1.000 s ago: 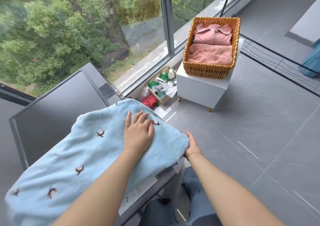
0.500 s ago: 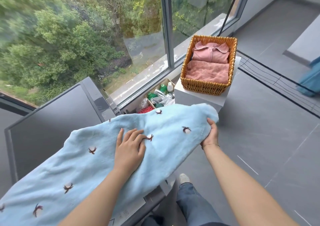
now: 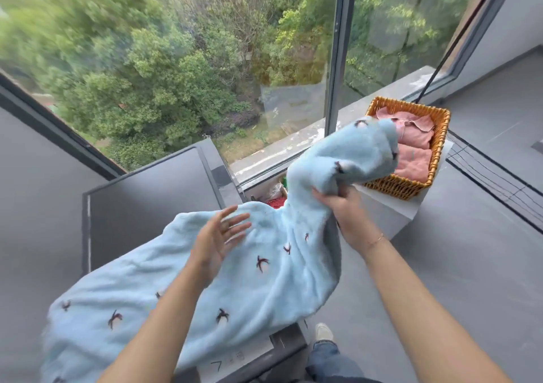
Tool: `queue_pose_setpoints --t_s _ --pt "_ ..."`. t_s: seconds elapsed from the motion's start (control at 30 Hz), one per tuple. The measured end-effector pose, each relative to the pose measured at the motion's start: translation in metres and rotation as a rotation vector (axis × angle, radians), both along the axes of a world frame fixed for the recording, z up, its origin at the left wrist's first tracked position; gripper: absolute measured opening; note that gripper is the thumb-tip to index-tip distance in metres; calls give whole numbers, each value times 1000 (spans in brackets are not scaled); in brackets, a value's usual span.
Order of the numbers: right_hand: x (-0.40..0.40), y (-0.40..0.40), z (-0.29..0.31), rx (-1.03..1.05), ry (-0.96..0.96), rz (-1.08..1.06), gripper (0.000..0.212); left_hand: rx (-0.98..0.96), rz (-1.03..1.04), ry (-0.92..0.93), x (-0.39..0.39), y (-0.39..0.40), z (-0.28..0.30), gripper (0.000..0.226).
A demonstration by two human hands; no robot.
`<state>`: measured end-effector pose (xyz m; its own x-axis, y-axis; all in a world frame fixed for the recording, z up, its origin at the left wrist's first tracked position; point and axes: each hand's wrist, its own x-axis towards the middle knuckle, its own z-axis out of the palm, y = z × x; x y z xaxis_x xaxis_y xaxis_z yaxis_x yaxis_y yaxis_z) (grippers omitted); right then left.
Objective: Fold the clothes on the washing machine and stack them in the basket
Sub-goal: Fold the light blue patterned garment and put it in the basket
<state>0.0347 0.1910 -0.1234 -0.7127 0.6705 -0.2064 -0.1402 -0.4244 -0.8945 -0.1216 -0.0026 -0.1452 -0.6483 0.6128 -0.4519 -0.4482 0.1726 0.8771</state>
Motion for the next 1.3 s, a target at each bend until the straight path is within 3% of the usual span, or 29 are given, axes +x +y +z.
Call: queue_pose_setpoints --t_s 0.1,0.2,0.27,0.47,0.57,0.67,0.77,0.83,0.9,0.97,1.07,1.17,1.3 --pt "-24 -70 -4 445 -159 409 24 143 331 -215 -30 -61 13 37" --pt "-39 -141 -41 1132 -308 859 52 99 465 -293 -43 -113 11 42" --pt "-36 -169 -67 1392 -482 1020 57 34 525 -295 -42 -135 9 38" --pt "-25 -174 -71 1318 -457 972 58 112 532 -383 -37 -179 -2 67" --pt "-31 -179 -66 1286 -532 959 58 79 457 -399 -44 -187 -1 57" --pt "-41 -196 -69 1379 -579 873 69 -104 328 -275 -51 -189 -6 39" --pt "-49 -203 -77 1387 -389 647 40 -217 322 -247 -54 -186 -3 32" --pt "-50 -200 -79 1331 -275 497 48 -242 361 -274 -58 -193 -1 25" --pt "-51 -194 -76 1301 -232 421 43 -252 326 -314 -59 -203 -6 37" --pt "-49 -188 -76 1336 -265 486 28 -267 234 -326 -56 -208 -4 49" --pt "-44 -188 -85 1466 -424 705 56 -359 93 -264 -55 -203 5 42" --pt "-38 -185 -92 1522 -397 538 51 -460 69 -189 -57 -194 8 36" --pt "-27 -181 -91 1416 -479 177 57 -145 138 -351 -62 -190 29 30"
